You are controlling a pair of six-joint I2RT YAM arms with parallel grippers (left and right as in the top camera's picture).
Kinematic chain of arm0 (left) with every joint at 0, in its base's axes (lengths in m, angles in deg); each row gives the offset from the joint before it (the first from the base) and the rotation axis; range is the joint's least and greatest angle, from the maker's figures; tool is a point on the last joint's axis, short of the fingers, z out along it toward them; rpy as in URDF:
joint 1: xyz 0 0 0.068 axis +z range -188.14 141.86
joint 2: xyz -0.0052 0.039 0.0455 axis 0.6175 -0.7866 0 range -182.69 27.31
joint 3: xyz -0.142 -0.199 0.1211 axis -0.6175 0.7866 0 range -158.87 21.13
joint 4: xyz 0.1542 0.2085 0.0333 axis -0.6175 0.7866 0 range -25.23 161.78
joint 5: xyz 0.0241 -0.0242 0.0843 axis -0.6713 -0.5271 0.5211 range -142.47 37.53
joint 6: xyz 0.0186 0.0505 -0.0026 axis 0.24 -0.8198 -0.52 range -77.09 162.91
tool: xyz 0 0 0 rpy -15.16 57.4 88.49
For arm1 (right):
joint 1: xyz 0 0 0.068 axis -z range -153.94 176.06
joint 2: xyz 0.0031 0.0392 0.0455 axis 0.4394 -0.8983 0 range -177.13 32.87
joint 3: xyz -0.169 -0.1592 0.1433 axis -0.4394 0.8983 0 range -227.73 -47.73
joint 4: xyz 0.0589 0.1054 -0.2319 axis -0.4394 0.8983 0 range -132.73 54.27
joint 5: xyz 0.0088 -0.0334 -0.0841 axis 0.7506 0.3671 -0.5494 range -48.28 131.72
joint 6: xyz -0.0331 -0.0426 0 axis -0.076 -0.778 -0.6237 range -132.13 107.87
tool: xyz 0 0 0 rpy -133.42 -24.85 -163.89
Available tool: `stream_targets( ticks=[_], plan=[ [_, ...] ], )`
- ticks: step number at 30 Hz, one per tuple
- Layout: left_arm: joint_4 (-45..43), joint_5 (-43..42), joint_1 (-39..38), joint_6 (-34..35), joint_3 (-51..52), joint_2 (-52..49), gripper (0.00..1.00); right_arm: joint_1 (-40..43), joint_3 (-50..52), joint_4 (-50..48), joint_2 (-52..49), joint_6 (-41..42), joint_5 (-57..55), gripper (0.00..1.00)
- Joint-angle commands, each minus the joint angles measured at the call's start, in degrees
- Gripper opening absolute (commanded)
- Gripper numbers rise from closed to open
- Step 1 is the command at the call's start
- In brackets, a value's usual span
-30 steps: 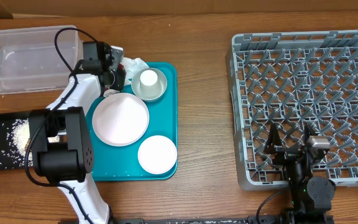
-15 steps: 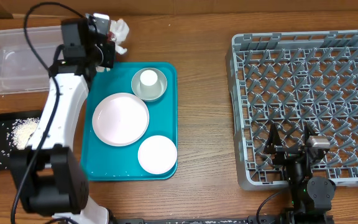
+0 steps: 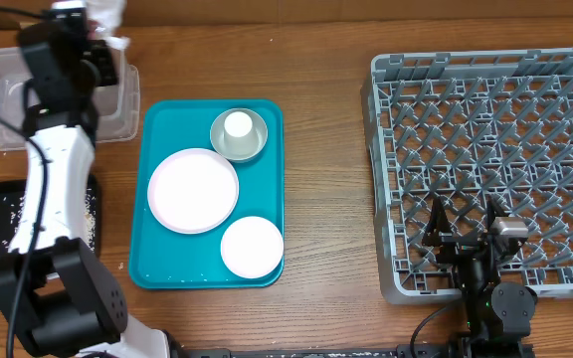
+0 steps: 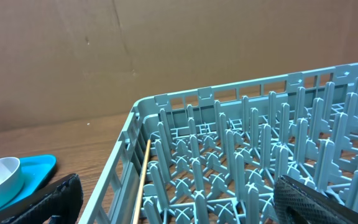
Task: Sort waste into correct bins and load items into the dishwasher
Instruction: 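Grasp the red wrapper and napkin and lift toward the clear bin, then drop the wrapper and napkin into the clear bin, left gripper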
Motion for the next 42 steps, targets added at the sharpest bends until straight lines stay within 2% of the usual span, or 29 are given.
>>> stream_targets(
  ticks=[1,5,7,8,9,10,16,20,29,32,35,38,42],
  plan=[
    [-1.64,1.16,3.67,3.26,-0.85,-4.13,0.04,0.28,0.59,-0.35,0.57,-0.39,-0.55,1.0],
    [-3.78,1.18,7.04,5.42,-0.85,-8.9,0.04,0.28,0.59,-0.35,0.57,-0.39,-0.55,1.0],
    [-5.73,1.16,9.22,9.62,-0.85,-11.69,0.21,0.28,0.59,-0.35,0.57,-0.39,-0.55,1.0],
    [-6.14,1.14,9.88,11.17,-0.85,-12.39,0.4,0.28,0.59,-0.35,0.57,-0.39,-0.55,1.0],
    [-6.25,0.96,10.34,12.44,-0.85,-12.68,0.65,0.28,0.59,-0.35,0.57,-0.39,-0.55,1.0],
    [-6.67,0.96,10.73,13.53,-0.85,-13.03,0.8,0.28,0.59,-0.35,0.57,-0.39,-0.55,1.0],
    [-6.75,0.52,11.45,16.5,-0.9,-10.8,0.98,0.28,0.59,-0.35,0.57,-0.39,-0.55,1.0],
    [-6.19,0.52,11.5,19.74,-0.9,-7.74,1.0,0.28,0.59,-0.35,0.57,-0.39,-0.55,1.0],
    [-1.51,0.26,11.61,33.75,-0.9,6.62,1.0,0.28,0.59,-0.35,0.57,-0.39,-0.55,1.0],
    [2.49,-3.74,11.61,35.32,-0.9,12.94,1.0,0.28,0.59,-0.35,0.57,-0.39,-0.55,1.0],
    [9.42,-10.84,11.58,35.26,-0.9,19.17,1.0,0.28,0.59,-0.35,0.57,-0.39,-0.55,1.0],
    [20.46,-14.49,11.58,35.23,-0.9,24.46,1.0,0.26,0.59,-0.35,0.57,-0.39,-0.55,1.0],
    [38.49,-7.98,11.58,35.3,-0.87,28.15,1.0,0.28,0.59,-0.35,0.57,-0.39,-0.55,1.0]
  ],
)
